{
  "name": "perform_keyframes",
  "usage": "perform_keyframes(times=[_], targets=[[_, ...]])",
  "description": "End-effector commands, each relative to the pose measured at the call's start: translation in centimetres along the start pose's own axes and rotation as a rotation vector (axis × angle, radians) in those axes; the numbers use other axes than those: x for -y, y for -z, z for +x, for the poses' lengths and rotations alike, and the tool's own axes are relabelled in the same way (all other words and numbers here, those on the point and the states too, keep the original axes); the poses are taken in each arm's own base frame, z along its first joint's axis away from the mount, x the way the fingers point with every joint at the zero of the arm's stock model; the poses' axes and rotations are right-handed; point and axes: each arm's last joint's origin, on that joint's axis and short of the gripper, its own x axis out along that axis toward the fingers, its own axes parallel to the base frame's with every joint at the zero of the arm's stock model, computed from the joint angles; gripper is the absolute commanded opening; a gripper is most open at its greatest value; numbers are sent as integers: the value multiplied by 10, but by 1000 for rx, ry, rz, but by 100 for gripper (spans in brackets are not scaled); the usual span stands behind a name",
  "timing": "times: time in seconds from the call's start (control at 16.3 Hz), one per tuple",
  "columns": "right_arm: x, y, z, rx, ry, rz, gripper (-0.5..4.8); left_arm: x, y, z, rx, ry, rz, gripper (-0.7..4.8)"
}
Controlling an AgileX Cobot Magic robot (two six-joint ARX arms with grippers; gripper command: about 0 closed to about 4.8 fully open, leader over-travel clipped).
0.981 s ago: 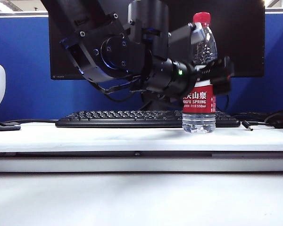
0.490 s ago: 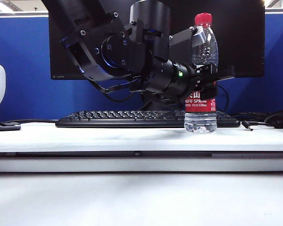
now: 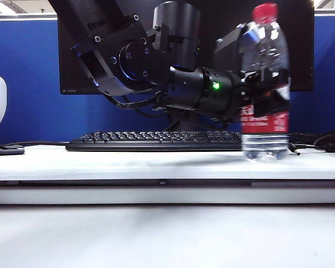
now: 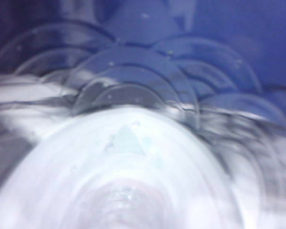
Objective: Unscrew the cap from the plastic bottle on the table.
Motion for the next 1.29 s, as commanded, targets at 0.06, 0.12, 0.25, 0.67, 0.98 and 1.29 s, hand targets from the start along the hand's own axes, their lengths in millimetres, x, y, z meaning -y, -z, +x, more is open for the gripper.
perform_keyframes(times=[0.06,0.12,0.25,0.67,0.98,1.29], targets=[[7,-3,24,-54,-42,2,383,6,4,0,-32,140,36,146],[8,-2,32,-59,-80,2,383,6,4,0,-39,140,36,146],[2,-1,53,-117,-155,-37,383,5,7,0,-64,123,26,146],[-44,1,86,-103,71,-277,382,5,9,0,-80,108,20,145],[-44,9,108,-86,117,-263,267,5,9,0,-81,112,19,145],[-47,0,115,-65,134,-241,247,5,9,0,-81,112,20,145]])
